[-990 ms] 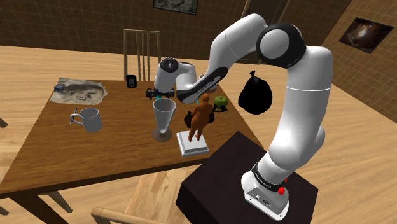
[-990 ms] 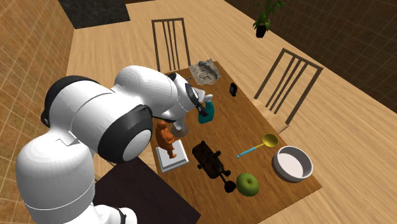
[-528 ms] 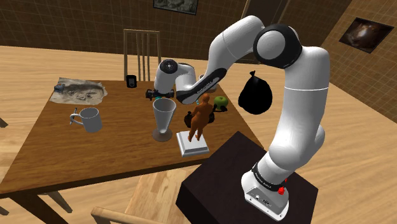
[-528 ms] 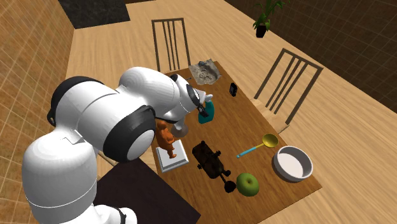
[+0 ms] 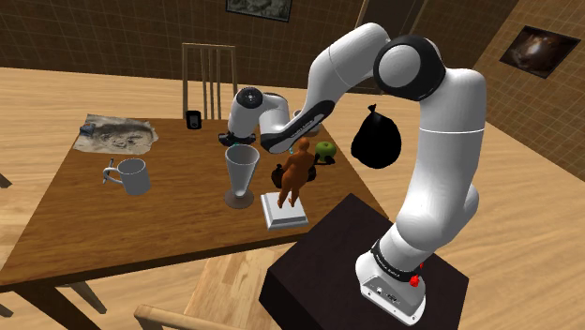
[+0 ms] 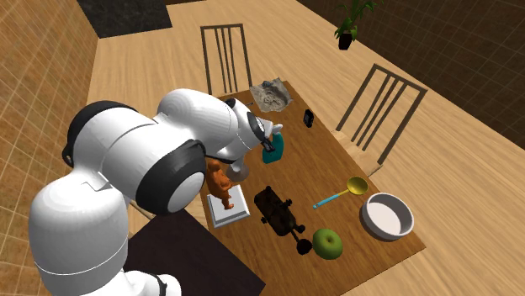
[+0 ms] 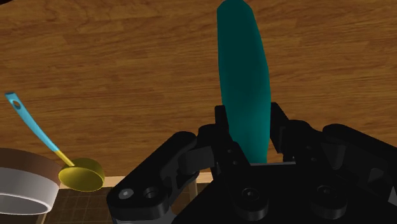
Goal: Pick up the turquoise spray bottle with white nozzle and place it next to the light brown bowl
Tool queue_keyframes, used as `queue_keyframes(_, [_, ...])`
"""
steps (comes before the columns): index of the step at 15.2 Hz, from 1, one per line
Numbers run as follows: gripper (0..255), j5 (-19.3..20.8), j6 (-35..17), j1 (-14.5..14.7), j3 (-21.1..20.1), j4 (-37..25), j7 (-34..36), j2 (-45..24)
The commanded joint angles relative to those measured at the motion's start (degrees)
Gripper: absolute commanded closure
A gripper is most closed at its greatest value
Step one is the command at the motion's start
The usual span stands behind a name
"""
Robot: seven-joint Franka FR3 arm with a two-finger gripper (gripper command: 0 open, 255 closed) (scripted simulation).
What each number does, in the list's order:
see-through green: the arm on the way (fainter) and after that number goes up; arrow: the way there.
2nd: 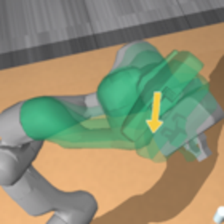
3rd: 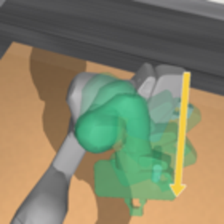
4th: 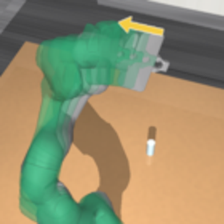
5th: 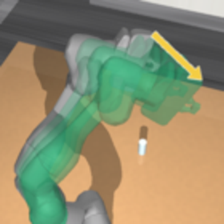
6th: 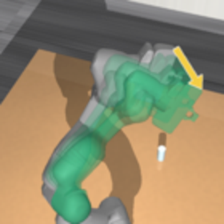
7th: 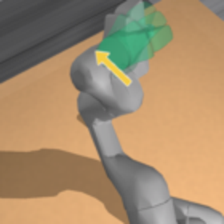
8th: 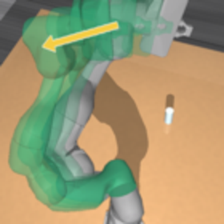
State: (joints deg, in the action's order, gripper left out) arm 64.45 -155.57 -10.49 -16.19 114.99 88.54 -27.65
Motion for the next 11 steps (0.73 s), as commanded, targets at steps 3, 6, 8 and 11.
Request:
queue_keyframes(3, [255, 0.0, 0.2, 0.2, 0.0, 0.0, 0.2, -0.4])
queue_keyframes(6, [255, -2.4, 1.1, -0.7, -1.2, 0.6, -2.2, 1.4])
queue_keyframes(8, [255, -4.1, 1.7, -1.3, -2.0, 0.9, -3.8, 2.6])
queue_keyframes(11, [255, -6.5, 2.6, -2.2, -3.2, 1.3, -6.1, 4.3])
